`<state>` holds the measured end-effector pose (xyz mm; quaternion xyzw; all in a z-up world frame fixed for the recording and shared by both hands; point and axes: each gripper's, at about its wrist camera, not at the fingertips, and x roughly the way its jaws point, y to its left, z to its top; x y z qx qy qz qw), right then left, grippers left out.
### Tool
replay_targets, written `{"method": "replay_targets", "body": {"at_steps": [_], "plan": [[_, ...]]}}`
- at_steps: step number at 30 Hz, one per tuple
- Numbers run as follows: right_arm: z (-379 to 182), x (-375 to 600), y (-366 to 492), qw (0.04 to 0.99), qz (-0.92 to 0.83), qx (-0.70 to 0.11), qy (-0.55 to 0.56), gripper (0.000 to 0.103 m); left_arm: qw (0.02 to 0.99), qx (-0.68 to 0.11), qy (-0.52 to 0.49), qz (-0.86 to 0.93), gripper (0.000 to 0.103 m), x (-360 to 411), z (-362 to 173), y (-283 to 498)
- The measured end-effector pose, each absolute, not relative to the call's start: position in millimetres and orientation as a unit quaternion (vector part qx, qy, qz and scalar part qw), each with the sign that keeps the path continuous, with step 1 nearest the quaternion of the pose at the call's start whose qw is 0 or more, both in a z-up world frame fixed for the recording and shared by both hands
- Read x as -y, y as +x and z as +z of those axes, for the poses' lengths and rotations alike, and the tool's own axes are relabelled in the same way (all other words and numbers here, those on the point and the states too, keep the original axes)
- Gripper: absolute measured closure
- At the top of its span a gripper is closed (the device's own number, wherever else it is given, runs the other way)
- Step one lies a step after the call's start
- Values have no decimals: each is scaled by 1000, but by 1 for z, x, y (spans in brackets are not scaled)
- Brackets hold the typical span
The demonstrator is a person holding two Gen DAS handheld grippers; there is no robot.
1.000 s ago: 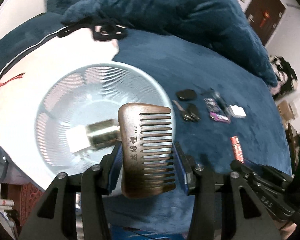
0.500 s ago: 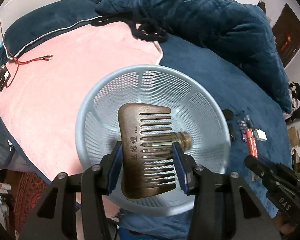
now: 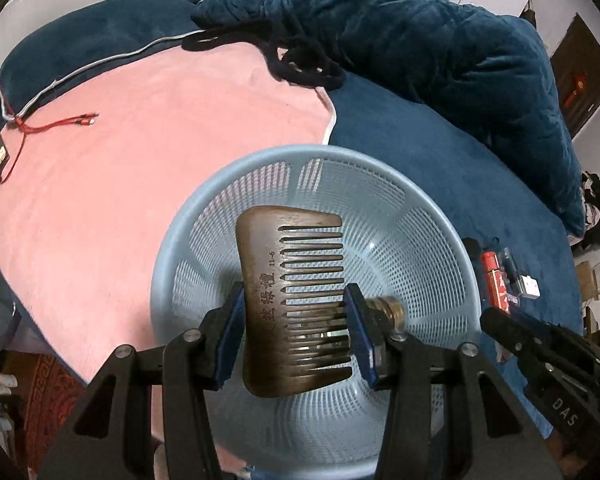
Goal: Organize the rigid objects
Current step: 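Carry the comb and red lighter over the basket and release both, then withdraw both open tools from the basket toward the remaining objects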
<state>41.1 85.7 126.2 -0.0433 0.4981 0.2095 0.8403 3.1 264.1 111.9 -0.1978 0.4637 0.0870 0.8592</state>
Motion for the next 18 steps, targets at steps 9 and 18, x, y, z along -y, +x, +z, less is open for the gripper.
{"method": "replay_targets", "body": {"at_steps": [9,18], "plan": [[139,-72,36,857,189,-480,-15,32,854,-467,-197,119,0,-270,116,-5],[144,-63,23,857,184,-481,-14,0,844,-479,-200,132,0,-275,119,-22]]}}
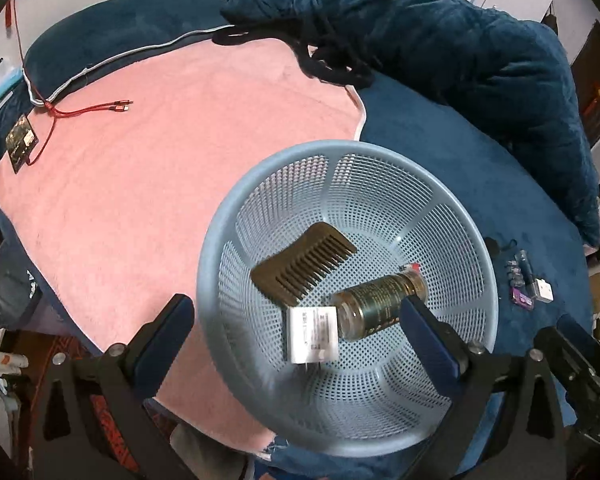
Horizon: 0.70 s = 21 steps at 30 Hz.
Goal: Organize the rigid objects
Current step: 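Withdraw both open tools from the basket toward the remaining objects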
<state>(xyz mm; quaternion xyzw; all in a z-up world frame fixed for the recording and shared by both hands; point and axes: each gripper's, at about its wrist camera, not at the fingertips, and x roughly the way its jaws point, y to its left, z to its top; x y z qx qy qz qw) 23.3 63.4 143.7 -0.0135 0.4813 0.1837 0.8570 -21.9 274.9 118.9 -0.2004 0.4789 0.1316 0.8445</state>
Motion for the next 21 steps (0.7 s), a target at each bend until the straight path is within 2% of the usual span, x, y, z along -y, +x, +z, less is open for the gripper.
{"method": "replay_targets", "body": {"at_steps": [21], "plan": [[147,-46,13,862,163,-480,0,0,847,-487,-175,123,0,-257,124,-29]]}}
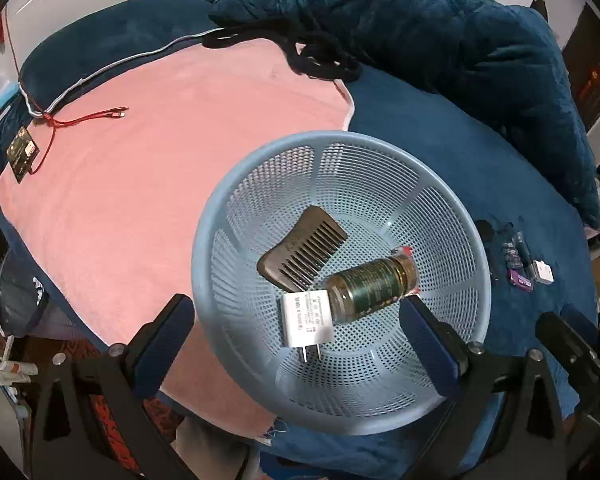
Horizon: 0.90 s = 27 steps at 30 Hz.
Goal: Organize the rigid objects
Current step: 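Withdraw both open tools from the basket toward the remaining objects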
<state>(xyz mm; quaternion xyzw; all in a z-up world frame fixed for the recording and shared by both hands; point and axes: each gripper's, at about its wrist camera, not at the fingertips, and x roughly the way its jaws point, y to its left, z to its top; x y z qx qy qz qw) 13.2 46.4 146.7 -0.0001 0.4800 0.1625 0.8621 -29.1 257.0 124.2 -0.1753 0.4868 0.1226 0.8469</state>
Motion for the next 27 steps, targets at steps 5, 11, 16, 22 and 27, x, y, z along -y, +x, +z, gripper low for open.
{"method": "replay_targets", "body": {"at_steps": [5,11,16,22,27], "plan": [[148,-39,12,864,155,-479,5,0,849,-487,-168,115,0,-247,126,-29],[151,-27,9,867,145,-477,11,0,851,-489,-158,107,0,-235,129,-28],[153,-15,6,870,135,-474,17,0,853,-489,-152,102,0,-225,132,-27],[156,-1,3,872,126,-472,24,0,856,-489,-142,95,0,-212,135,-24],[157,9,1,874,118,-471,31,0,857,-490,-133,88,0,-201,136,-23]]}}
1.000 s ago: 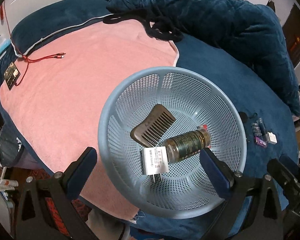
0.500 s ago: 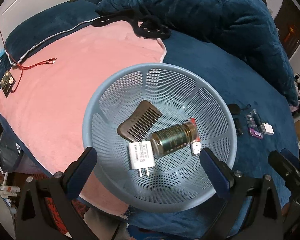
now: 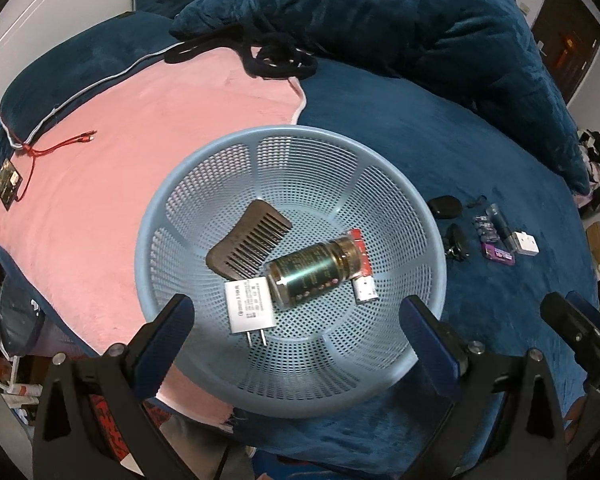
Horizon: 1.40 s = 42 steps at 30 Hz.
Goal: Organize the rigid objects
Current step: 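Withdraw both open tools from the basket toward the remaining objects, then move the left tool to the flat black key fob while the right tool approaches the white box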
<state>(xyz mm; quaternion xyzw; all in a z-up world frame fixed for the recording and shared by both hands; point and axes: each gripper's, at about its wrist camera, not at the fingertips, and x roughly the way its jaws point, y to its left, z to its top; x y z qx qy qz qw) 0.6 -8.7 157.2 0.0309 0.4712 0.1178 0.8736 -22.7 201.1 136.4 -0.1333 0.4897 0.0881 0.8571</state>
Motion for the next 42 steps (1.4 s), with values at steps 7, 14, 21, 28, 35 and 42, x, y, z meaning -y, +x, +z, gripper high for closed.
{"method": "replay_targets", "body": {"at_steps": [7,14,21,28,35,42], "plan": [[161,24,-4,877,108,-467,39,0,860,-490,-125,78,0,-188,141,-23],[165,37,-8,879,100,-463,43,0,862,-490,-114,69,0,-175,145,-24],[166,48,-11,881,92,-461,50,0,863,-491,-105,63,0,-164,147,-23],[166,60,-13,881,86,-461,56,0,863,-492,-95,58,0,-154,148,-22],[166,71,-15,882,80,-461,60,0,864,-493,-87,53,0,-145,149,-20],[164,81,-14,881,75,-463,65,0,863,-496,-80,49,0,-135,147,-17]]}}
